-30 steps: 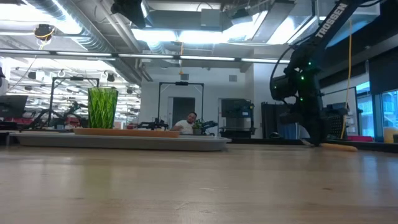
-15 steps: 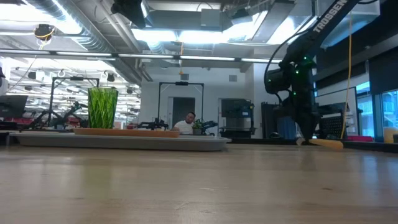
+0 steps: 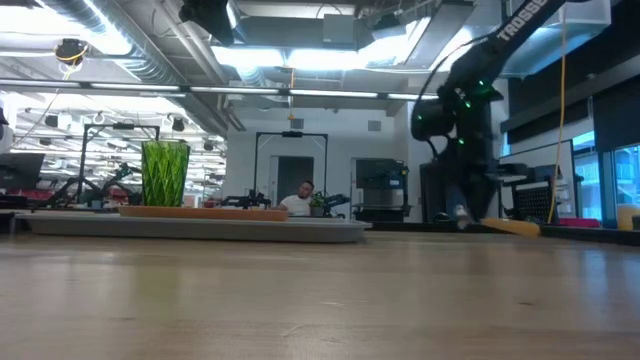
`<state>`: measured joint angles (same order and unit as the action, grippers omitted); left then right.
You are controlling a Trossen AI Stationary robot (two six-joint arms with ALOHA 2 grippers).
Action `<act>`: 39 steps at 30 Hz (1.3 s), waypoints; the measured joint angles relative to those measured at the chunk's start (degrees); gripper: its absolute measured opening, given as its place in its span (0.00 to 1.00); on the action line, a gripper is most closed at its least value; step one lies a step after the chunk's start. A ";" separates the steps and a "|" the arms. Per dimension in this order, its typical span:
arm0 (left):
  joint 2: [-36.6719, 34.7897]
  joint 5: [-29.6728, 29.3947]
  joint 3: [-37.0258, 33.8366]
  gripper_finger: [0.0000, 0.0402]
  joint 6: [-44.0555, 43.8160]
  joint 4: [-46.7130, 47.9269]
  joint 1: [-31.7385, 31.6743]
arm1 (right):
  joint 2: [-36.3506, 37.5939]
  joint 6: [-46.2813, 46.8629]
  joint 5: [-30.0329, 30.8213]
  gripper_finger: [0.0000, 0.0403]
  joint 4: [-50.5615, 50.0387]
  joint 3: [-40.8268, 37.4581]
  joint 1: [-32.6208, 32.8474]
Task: Pick and place plate/cup/fork/spoon on tray
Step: Put the orange spoon on the gray serving tray to the right side of the orange fork
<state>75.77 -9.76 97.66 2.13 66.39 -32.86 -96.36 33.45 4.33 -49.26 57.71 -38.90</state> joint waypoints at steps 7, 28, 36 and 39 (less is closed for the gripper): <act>0.00 0.00 -0.02 0.13 0.00 1.03 -0.01 | 0.03 3.82 0.03 0.00 -3.03 8.92 5.98; 0.00 0.00 -0.02 0.13 0.11 5.53 0.00 | -25.10 9.79 -2.96 0.00 -4.82 46.38 16.73; 0.00 0.24 -0.02 0.13 0.11 5.65 -0.02 | -34.75 9.77 -3.38 0.00 -6.06 54.16 16.87; 0.00 0.24 -0.02 0.13 0.11 5.66 -0.02 | -36.36 9.82 -3.42 0.00 -6.85 54.34 16.90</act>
<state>75.77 -9.52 97.65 2.24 72.05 -32.88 -132.72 43.27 0.91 -56.11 112.05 -22.00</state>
